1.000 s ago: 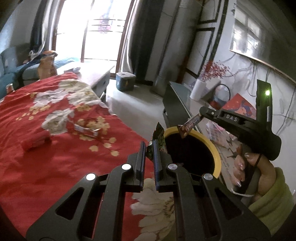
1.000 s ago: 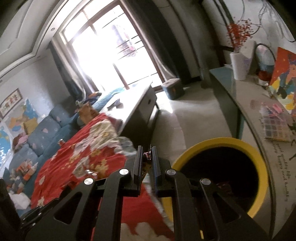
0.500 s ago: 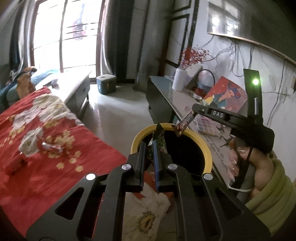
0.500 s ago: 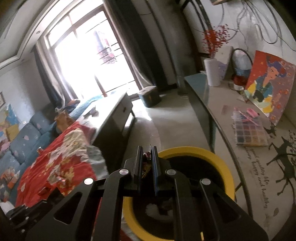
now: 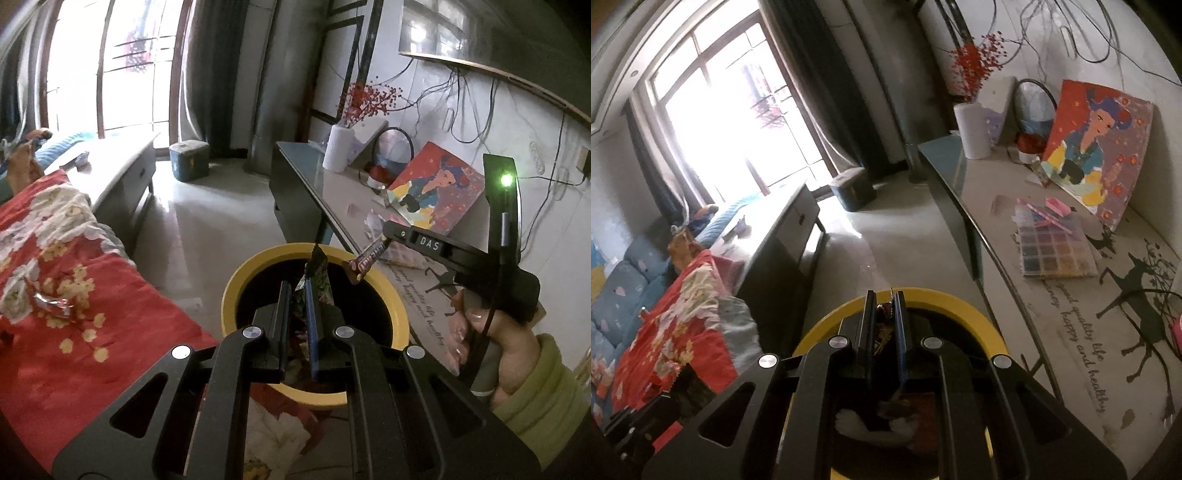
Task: Collect trash
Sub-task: 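Open both tools to drop the snack bag and chocolate wrapper into the bin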
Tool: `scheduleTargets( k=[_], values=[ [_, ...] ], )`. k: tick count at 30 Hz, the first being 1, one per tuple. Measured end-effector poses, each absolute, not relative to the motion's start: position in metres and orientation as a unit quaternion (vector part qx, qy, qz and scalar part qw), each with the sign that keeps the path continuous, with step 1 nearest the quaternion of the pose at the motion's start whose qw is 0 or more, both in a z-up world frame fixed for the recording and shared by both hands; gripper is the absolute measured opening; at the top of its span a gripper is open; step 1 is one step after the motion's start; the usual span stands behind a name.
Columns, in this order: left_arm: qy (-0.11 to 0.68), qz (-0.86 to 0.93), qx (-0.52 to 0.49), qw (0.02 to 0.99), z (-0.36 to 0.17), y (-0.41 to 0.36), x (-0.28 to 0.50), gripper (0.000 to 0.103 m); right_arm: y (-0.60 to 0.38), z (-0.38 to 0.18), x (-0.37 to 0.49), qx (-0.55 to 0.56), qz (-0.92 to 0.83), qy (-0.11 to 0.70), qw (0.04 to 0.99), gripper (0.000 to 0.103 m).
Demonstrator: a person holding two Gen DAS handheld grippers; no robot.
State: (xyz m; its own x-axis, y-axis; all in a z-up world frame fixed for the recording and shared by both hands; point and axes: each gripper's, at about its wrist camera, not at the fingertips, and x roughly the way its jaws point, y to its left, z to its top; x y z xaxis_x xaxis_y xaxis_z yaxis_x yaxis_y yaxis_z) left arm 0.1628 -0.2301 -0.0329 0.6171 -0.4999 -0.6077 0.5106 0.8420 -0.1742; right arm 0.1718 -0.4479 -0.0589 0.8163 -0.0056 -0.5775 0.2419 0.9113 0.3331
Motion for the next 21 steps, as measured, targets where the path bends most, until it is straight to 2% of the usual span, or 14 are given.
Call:
scheduleTargets(
  k=[14,16,18,19,20,21],
  values=[
    [0.363,-0.292,0.006,0.885,-0.06,-0.254,0.184,0.005,-0.465,-0.079,0.178,0.224,-0.068,0.317,0.919,0.011],
    [0.366,-0.294,0.003,0.883,-0.062,-0.255,0.187,0.005,-0.465,-0.081,0.179,0.226,-0.065,0.321,0.918,0.014],
    [0.368,-0.294,0.004,0.882,-0.063,-0.257,0.189,0.006,-0.466,-0.082,0.179,0.23,-0.066,0.321,0.916,0.027],
    [0.369,-0.294,0.004,0.882,-0.064,-0.257,0.19,0.013,-0.466,-0.082,0.179,0.231,-0.066,0.32,0.916,0.029],
    [0.371,-0.293,0.002,0.881,-0.064,-0.258,0.19,0.026,-0.466,-0.082,0.179,0.23,-0.066,0.321,0.916,0.032],
    [0.371,-0.292,-0.001,0.881,-0.063,-0.257,0.19,0.034,-0.466,-0.082,0.178,0.23,-0.066,0.32,0.917,0.036]
  ],
)
